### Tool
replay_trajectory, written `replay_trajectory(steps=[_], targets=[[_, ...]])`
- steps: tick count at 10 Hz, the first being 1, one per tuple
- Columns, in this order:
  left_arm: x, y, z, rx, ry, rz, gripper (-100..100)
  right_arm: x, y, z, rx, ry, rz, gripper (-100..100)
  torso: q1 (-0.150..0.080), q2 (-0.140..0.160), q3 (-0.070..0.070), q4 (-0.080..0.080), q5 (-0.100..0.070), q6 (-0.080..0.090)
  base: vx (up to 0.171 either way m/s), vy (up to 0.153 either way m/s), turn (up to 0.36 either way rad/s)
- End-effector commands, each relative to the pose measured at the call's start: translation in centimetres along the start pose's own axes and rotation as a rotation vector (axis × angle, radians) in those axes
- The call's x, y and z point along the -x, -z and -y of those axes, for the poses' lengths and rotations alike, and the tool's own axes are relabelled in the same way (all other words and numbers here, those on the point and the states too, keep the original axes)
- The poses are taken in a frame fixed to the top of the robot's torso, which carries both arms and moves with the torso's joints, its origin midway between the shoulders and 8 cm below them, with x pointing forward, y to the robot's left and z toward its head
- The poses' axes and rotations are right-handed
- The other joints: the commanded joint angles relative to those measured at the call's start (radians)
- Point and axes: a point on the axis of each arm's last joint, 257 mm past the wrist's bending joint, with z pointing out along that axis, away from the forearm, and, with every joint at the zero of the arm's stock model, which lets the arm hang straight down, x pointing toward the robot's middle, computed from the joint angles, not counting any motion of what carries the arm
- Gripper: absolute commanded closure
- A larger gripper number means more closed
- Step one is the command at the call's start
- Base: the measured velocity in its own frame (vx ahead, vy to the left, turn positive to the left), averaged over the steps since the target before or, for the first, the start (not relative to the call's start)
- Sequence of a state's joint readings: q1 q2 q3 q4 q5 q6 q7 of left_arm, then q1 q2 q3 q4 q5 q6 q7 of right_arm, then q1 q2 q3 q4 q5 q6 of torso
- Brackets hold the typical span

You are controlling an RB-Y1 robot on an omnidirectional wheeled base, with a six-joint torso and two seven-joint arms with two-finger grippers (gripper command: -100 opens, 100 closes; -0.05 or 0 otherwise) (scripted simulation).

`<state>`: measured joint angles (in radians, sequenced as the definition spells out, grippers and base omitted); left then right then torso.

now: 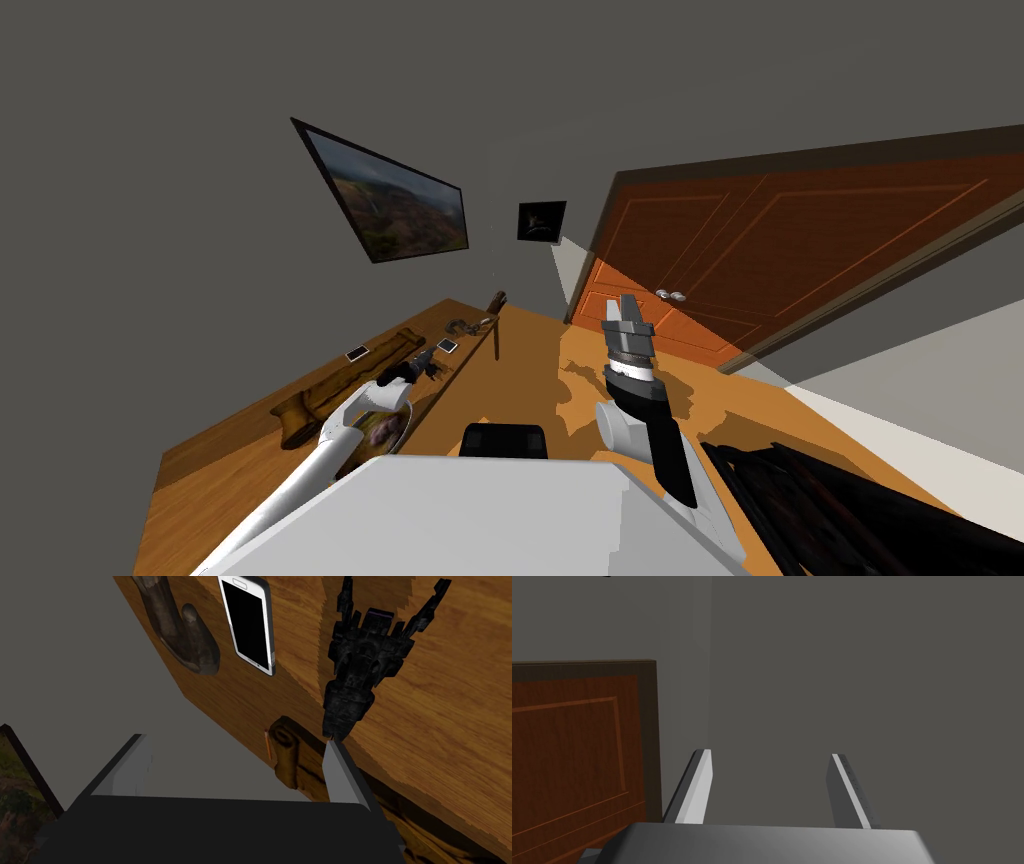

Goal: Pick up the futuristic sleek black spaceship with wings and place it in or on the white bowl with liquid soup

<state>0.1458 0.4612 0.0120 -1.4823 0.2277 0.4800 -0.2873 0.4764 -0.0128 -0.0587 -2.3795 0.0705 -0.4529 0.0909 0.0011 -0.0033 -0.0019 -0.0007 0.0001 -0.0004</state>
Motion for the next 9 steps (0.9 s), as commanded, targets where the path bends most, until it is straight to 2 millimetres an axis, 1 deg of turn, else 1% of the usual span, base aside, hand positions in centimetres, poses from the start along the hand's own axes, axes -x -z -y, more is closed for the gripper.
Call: replay_trajectory(steps=[1,2,3,4,6,8,9], targets=[[0.2,-0.4,-1.9,0.066,-0.007,-0.012,-100,0.0,0.0,0.0,0.0,0.0,0.0,0,0.0,0.0,0.0,0.0,0.0,0.0,0.055,0.006,-0.052],[0.1,-0.4,-2.1,0.076,-0.007,-0.015,-100,0.0,0.0,0.0,0.0,0.0,0.0,0,0.0,0.0,0.0,0.0,0.0,0.0,0.049,0.016,-0.024],[0.3,-0.6,-3.7,0.127,-0.012,-0.024,-100,0.0,0.0,0.0,0.0,0.0,0.0,0,0.0,0.0,0.0,0.0,0.0,0.0,0.055,0.023,-0.043],[0.3,-0.6,-4.0,0.136,-0.012,-0.027,-100,0.0,0.0,0.0,0.0,0.0,0.0,0,0.0,0.0,0.0,0.0,0.0,0.0,0.048,0.013,-0.025],[0.7,-0.7,-7.0,0.235,-0.02,-0.045,-100,0.0,0.0,0.0,0.0,0.0,0.0,0,0.0,0.0,0.0,0.0,0.0,0.0,0.066,0.019,-0.048],[0.6,-0.6,-7.4,0.251,-0.02,-0.049,-100,0.0,0.0,0.0,0.0,0.0,0.0,0,0.0,-0.001,-0.001,0.0,0.0,0.0,0.051,0.013,-0.006],[0.8,-0.5,-8.9,0.304,-0.023,-0.06,-100,0.0,0.0,0.0,0.0,0.0,0.0,0,-0.001,0.001,0.0,0.0,0.0,0.0,0.044,0.011,-0.028]])
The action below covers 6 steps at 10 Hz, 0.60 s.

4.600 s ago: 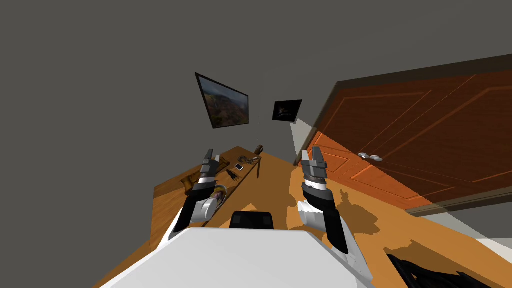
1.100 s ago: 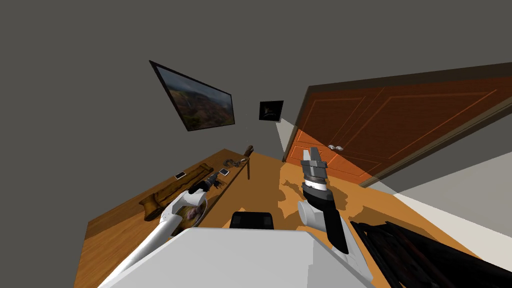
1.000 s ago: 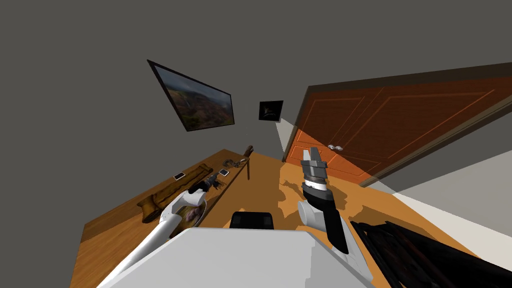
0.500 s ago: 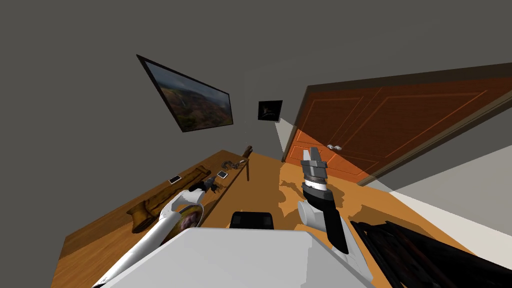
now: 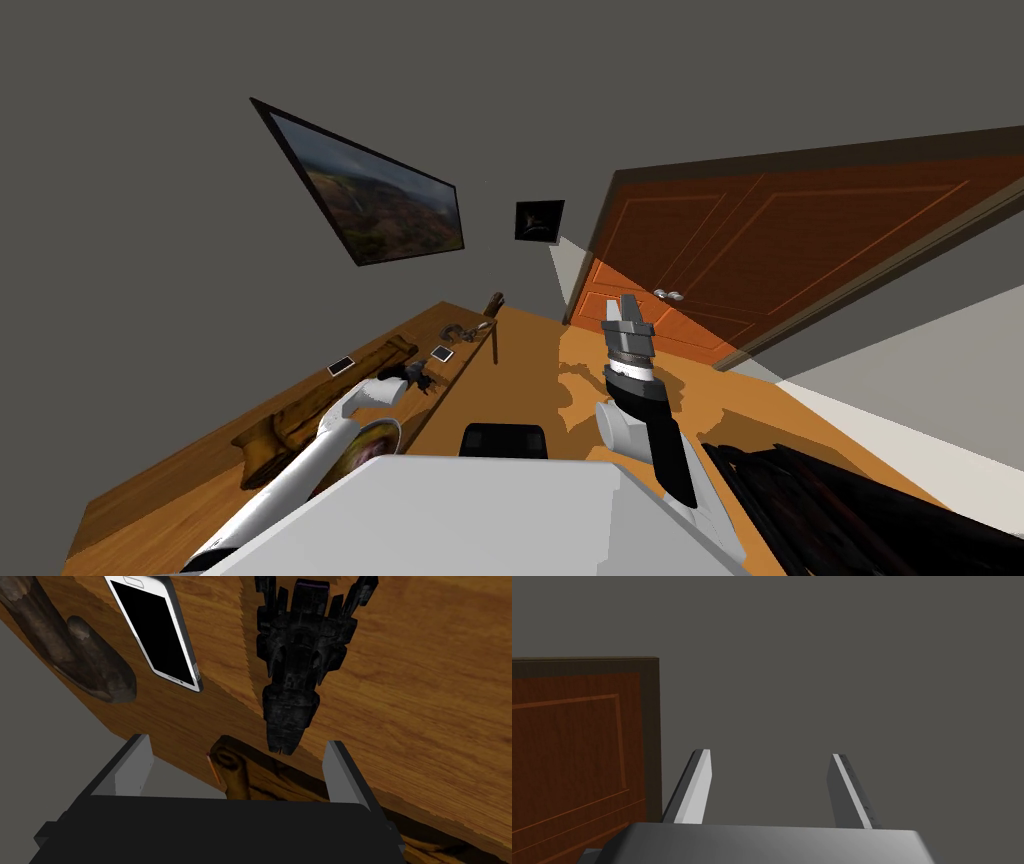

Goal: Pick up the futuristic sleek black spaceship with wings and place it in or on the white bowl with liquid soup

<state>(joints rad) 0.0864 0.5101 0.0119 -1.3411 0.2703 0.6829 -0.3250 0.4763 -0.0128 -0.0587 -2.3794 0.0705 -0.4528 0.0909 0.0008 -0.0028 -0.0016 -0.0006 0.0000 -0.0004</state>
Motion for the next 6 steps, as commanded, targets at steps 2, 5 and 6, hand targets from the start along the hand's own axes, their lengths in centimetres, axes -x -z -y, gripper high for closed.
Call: replay_trajectory(steps=[2,5,6], targets=[[0.4,-0.4,-3.3,0.114,-0.007,-0.024,-100,0.0,0.0,0.0,0.0,0.0,0.0,0,0.001,-0.001,-0.001,0.0,0.0,0.0,0.093,0.033,-0.046],[0.5,-0.4,-5.8,0.202,-0.01,-0.047,-100,0.0,0.0,0.0,0.0,0.0,0.0,0,0.0,-0.001,0.0,0.0,0.0,0.0,0.058,0.02,-0.023],[0.5,-0.4,-5.9,0.206,-0.01,-0.048,-100,0.0,0.0,0.0,0.0,0.0,0.0,0,0.001,-0.001,-0.001,0.0,0.0,0.0,0.059,0.018,-0.013]])
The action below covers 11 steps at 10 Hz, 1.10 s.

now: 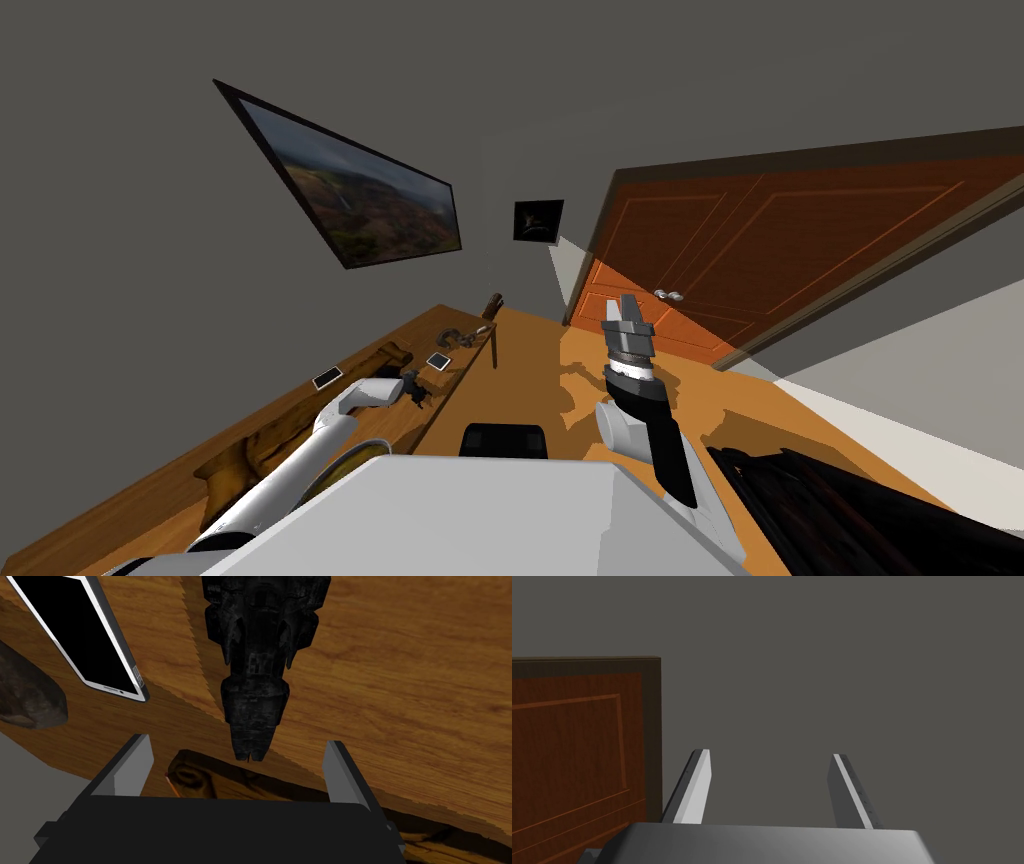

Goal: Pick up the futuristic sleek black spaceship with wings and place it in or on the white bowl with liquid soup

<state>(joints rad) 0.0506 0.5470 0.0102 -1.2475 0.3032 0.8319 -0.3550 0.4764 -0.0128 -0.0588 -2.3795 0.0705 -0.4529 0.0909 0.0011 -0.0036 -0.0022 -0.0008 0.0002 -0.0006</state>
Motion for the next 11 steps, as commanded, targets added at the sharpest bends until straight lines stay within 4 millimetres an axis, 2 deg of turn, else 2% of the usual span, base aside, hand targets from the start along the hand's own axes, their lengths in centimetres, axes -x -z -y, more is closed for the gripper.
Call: replay_trajectory(steps=[1,5,6,7,8,11], targets=[[0.0,-0.2,-1.3,0.046,-0.001,-0.013,-100,0.0,0.0,0.0,0.0,0.0,0.0,0,0.0,0.0,0.0,0.0,0.0,0.0,0.066,0.005,-0.024],[-1.1,-0.6,-5.2,0.167,-0.004,-0.062,-100,0.0,0.0,0.0,0.0,0.0,0.0,0,0.0,-0.001,-0.001,0.0,0.0,0.0,0.081,0.018,-0.027],[-0.9,-0.5,-4.2,0.143,-0.004,-0.051,-100,0.0,0.0,0.0,0.0,0.0,0.0,0,0.0,-0.002,-0.001,0.0,0.0,0.0,0.039,0.01,-0.007],[-1.0,-0.5,-4.4,0.149,-0.004,-0.054,0,0.0,0.0,0.0,0.0,0.0,0.0,0,-0.001,0.001,0.0,0.0,0.0,0.0,0.007,0.002,0.001],[-1.6,-1.1,-4.9,0.15,0.002,-0.052,-100,0.0,0.0,0.0,0.0,0.0,0.0,0,-0.001,0.003,0.001,0.0,0.0,0.0,0.02,0.028,-0.034],[-2.1,-1.5,-5.3,0.152,0.005,-0.052,-100,0.0,0.0,0.0,0.0,0.0,0.0,0,0.002,0.003,0.002,0.001,0.0,0.0,0.018,0.038,-0.028]])
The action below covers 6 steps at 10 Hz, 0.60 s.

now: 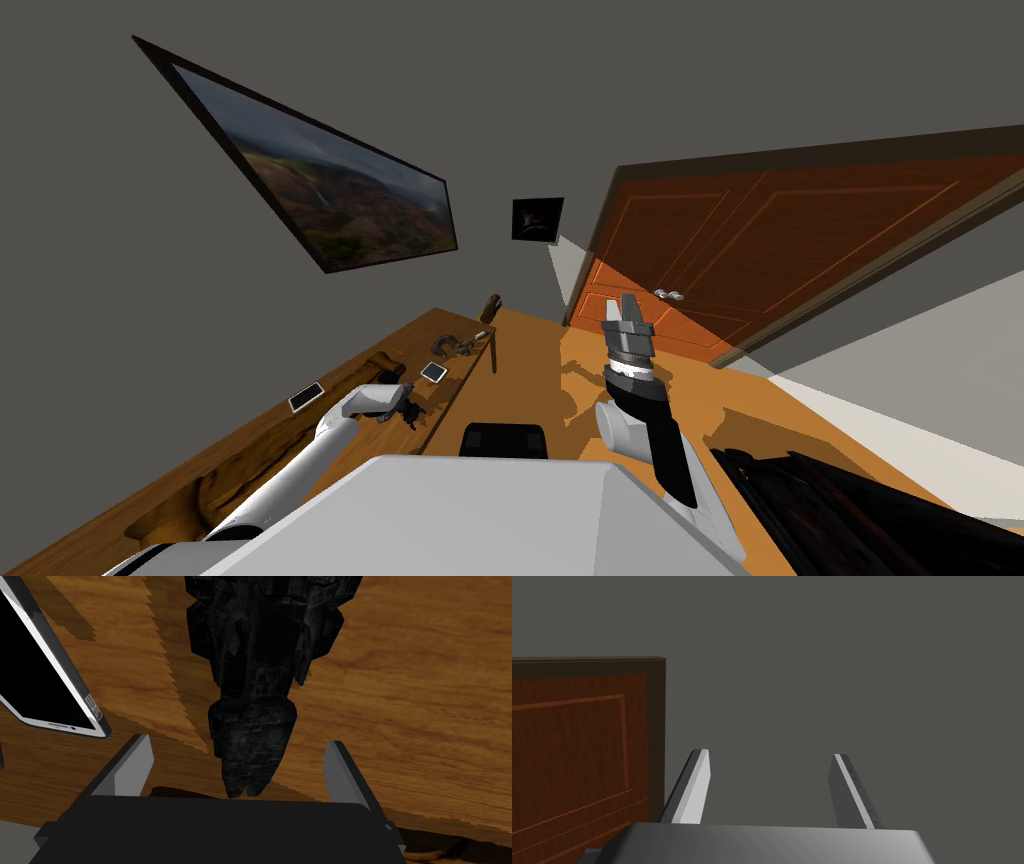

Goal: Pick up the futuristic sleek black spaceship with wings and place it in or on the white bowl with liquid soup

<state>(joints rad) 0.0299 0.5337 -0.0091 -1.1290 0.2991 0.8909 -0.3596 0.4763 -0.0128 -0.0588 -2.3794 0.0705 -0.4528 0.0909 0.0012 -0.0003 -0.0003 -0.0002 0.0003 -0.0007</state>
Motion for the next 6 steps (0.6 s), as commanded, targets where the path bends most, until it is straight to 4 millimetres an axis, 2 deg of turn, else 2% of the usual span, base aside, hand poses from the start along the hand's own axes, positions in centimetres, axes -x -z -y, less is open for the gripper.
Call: replay_trajectory(steps=[1,5,6], targets=[[0.0,0.0,0.0,0.0,0.0,0.0,100,0.0,0.0,0.0,0.0,0.0,0.0,0,0.0,0.0,0.0,0.0,0.0,0.0,0.0,0.0,0.0],[0.04,0.02,0.01,0.0,0.0,0.0,100,0.0,0.0,0.0,0.0,0.0,0.0,0,0.001,-0.002,-0.001,-0.001,0.001,0.001,0.0,0.0,0.0],[0.03,0.02,0.0,0.0,0.0,0.0,0,0.0,0.0,0.0,0.0,0.0,0.0,0,0.001,-0.002,-0.001,-0.001,0.001,0.001,0.0,0.0,0.0]])
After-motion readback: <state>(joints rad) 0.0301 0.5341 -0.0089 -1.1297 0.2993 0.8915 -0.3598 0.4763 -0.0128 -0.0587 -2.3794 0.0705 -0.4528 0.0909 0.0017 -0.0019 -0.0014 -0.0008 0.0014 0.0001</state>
